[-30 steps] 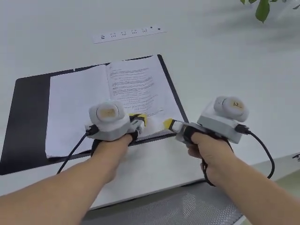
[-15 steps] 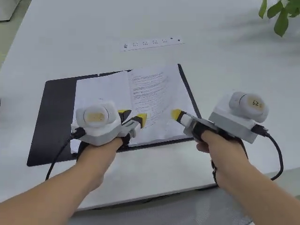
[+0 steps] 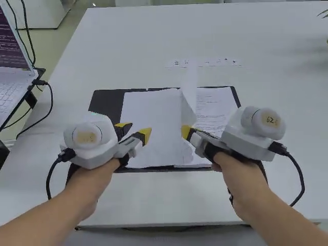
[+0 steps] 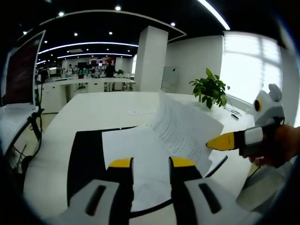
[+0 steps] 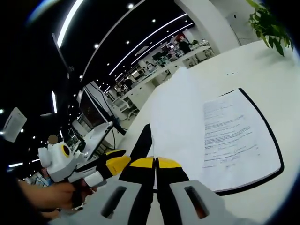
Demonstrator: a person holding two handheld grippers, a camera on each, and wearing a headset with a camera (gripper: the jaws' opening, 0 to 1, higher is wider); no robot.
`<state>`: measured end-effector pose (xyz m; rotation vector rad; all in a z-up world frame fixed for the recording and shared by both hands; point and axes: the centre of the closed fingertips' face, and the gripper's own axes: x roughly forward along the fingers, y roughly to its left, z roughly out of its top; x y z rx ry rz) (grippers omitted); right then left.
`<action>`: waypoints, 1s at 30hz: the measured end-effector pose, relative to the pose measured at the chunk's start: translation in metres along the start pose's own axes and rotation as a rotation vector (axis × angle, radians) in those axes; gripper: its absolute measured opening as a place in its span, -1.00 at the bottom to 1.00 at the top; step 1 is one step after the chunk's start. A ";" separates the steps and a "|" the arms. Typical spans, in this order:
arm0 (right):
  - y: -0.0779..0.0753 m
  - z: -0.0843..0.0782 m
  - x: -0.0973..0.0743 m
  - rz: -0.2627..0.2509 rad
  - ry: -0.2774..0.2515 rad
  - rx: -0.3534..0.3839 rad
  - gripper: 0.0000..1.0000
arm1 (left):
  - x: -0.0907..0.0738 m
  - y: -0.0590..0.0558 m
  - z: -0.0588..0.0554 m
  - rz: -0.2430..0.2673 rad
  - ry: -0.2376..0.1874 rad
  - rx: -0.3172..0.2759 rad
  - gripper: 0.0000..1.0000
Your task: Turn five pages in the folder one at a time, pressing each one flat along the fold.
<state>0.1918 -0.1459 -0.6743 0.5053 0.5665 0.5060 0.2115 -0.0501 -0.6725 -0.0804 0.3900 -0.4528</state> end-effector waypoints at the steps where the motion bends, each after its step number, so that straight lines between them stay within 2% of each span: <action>1: 0.003 -0.004 0.004 0.006 0.011 -0.011 -1.00 | -0.003 0.004 0.000 0.006 -0.005 0.003 -0.43; 6: 0.019 -0.031 0.029 0.022 0.092 -0.079 -1.00 | -0.015 0.027 -0.002 0.042 -0.006 -0.011 -0.44; 10: 0.025 -0.054 0.046 0.017 0.158 -0.151 -1.00 | -0.022 0.037 -0.009 0.064 0.006 -0.019 -0.45; 14: 0.031 -0.066 0.060 0.020 0.188 -0.175 -1.00 | -0.025 0.048 -0.016 0.076 0.011 -0.026 -0.46; 21: 0.037 -0.080 0.074 0.020 0.228 -0.208 -1.00 | -0.028 0.055 -0.021 0.088 0.019 -0.035 -0.46; 30: 0.033 -0.100 0.089 -0.005 0.288 -0.256 -1.00 | -0.030 0.062 -0.024 0.098 0.028 -0.047 -0.48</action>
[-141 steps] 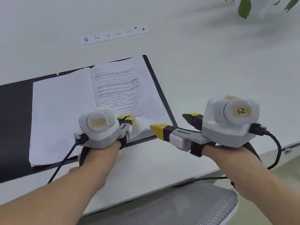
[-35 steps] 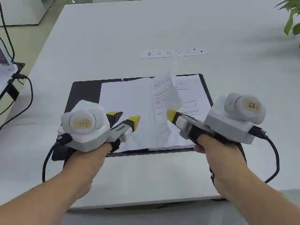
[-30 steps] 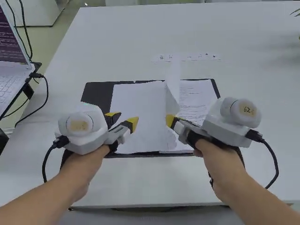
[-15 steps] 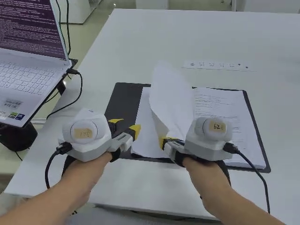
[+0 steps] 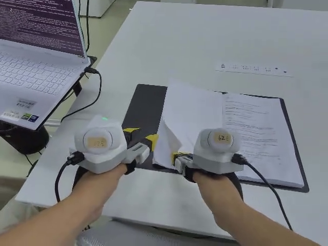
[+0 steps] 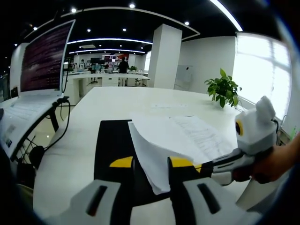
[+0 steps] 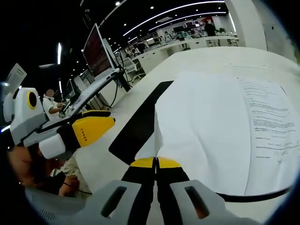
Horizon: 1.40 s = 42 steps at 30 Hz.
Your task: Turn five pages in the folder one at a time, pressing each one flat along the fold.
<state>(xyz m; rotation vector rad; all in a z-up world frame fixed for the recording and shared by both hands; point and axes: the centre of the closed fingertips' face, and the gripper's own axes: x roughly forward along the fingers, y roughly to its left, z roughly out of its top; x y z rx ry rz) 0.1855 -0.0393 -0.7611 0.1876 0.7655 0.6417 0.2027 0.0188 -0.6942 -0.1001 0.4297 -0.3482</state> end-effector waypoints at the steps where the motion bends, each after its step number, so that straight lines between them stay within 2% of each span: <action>1: 0.000 -0.002 0.002 -0.003 0.006 -0.002 -1.00 | 0.000 0.000 0.000 0.001 0.001 0.002 -0.48; 10: -0.007 -0.016 0.015 -0.026 0.055 -0.026 -1.00 | 0.001 0.003 -0.008 0.006 0.020 0.000 -0.48; 20: -0.008 -0.020 0.017 -0.022 0.052 -0.039 -0.98 | 0.007 0.000 -0.017 0.008 0.050 0.001 -0.49; 33: 0.004 -0.023 0.010 0.024 0.028 -0.071 -0.89 | 0.028 -0.019 -0.024 -0.025 0.088 0.024 -0.50; 37: 0.005 -0.023 0.004 0.024 0.022 -0.089 -0.94 | 0.038 -0.024 -0.035 -0.036 0.122 0.039 -0.51; 42: 0.002 -0.019 -0.008 0.027 -0.007 -0.066 -0.94 | 0.047 -0.032 -0.047 -0.052 0.151 0.041 -0.51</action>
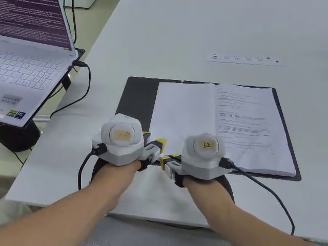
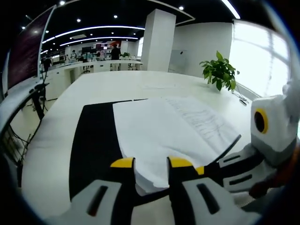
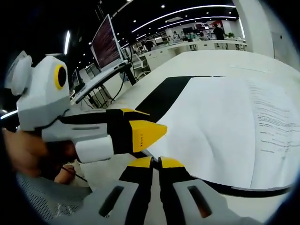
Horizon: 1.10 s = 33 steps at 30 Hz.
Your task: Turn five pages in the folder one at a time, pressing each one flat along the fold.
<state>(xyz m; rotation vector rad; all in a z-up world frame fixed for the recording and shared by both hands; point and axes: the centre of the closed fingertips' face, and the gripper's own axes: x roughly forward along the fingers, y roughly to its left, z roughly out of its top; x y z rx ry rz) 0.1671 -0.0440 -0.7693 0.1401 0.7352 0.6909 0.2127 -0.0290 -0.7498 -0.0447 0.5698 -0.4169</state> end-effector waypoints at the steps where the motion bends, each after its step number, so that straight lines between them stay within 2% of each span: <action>1: 0.000 0.000 -0.002 -0.001 -0.001 0.001 -0.94 | 0.002 -0.001 -0.002 -0.001 0.008 0.004 -0.51; 6: -0.006 0.000 -0.017 -0.013 -0.017 0.004 -0.98 | 0.011 0.000 -0.019 0.015 0.047 0.004 -0.52; 12: -0.033 0.003 -0.030 -0.068 -0.043 0.036 -1.00 | 0.012 0.003 -0.034 0.049 0.083 -0.001 -0.53; 16: -0.055 0.010 -0.037 -0.105 -0.068 0.065 -1.00 | 0.011 0.005 -0.036 0.078 0.061 0.042 -0.58; 17: -0.060 0.012 -0.038 -0.110 -0.072 0.074 -1.00 | 0.012 0.009 -0.035 0.100 0.050 0.085 -0.61; 18: -0.067 0.016 -0.038 -0.115 -0.083 0.082 -1.00 | 0.012 0.011 -0.036 0.113 0.045 0.100 -0.66; 19: -0.072 0.017 -0.038 -0.124 -0.085 0.081 -1.00 | 0.011 0.007 -0.037 0.105 0.032 0.079 -0.66; 22: -0.091 0.023 -0.037 -0.145 -0.095 0.103 -1.00 | 0.010 0.008 -0.037 0.103 0.000 0.076 -0.66; 28: -0.122 0.040 -0.032 -0.166 -0.139 0.104 -1.00 | 0.011 0.008 -0.036 0.105 -0.002 0.081 -0.66; 30: -0.134 0.048 -0.028 -0.176 -0.167 0.081 -1.00 | 0.011 0.009 -0.037 0.110 -0.002 0.079 -0.66; 33: -0.147 0.063 -0.021 -0.172 -0.220 0.084 -1.00 | 0.011 0.010 -0.037 0.117 -0.007 0.070 -0.66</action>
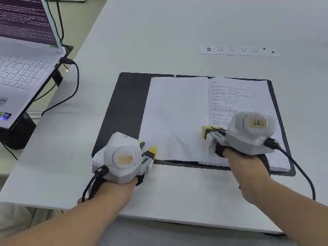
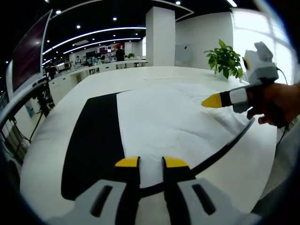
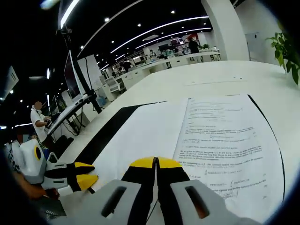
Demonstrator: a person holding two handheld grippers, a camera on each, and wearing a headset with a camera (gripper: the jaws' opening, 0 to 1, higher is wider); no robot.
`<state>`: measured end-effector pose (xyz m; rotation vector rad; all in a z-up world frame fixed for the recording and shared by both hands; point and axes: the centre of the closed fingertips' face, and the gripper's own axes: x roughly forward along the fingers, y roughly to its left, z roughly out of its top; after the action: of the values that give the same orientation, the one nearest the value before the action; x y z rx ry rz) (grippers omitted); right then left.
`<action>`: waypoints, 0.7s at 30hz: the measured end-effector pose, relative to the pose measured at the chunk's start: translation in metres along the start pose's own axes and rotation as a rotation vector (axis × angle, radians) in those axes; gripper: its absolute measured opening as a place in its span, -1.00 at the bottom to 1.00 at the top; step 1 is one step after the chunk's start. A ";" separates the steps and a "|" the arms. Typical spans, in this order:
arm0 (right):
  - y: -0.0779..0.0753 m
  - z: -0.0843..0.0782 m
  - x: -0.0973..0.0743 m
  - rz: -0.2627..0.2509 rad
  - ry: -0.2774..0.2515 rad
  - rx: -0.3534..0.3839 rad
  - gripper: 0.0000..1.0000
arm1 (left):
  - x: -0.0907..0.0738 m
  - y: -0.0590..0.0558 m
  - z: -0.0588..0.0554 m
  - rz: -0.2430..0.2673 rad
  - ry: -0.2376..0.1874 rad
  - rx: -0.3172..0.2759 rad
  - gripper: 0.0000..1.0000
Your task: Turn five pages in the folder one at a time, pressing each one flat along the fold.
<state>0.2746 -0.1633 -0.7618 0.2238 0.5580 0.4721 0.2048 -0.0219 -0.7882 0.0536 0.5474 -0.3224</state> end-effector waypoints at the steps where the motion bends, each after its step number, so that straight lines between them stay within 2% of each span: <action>1: -0.003 0.003 0.004 -0.001 -0.011 -0.005 -1.00 | 0.000 0.000 0.000 0.003 -0.001 -0.001 -0.66; 2: -0.005 0.008 0.008 0.005 -0.033 -0.016 -1.00 | 0.000 0.000 0.000 0.005 -0.002 -0.001 -0.66; 4: -0.007 0.012 0.015 0.009 -0.041 -0.028 -1.00 | 0.000 0.000 0.000 0.009 -0.005 -0.002 -0.66; 8: -0.011 0.013 0.029 0.006 -0.032 -0.067 -1.00 | 0.002 0.001 0.000 0.010 -0.007 -0.003 -0.66; 11: -0.009 0.014 0.032 -0.006 -0.029 -0.087 -1.00 | 0.002 0.001 0.000 0.009 -0.011 0.010 -0.67; 17: -0.008 0.023 0.038 -0.010 -0.055 -0.093 -1.00 | 0.002 0.001 0.000 0.011 -0.017 0.000 -0.67; 21: -0.014 0.029 0.044 -0.028 -0.062 -0.094 -1.00 | 0.003 0.000 0.001 0.012 -0.021 0.000 -0.67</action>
<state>0.3290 -0.1559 -0.7622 0.1405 0.4762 0.4618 0.2076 -0.0225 -0.7890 0.0534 0.5260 -0.3109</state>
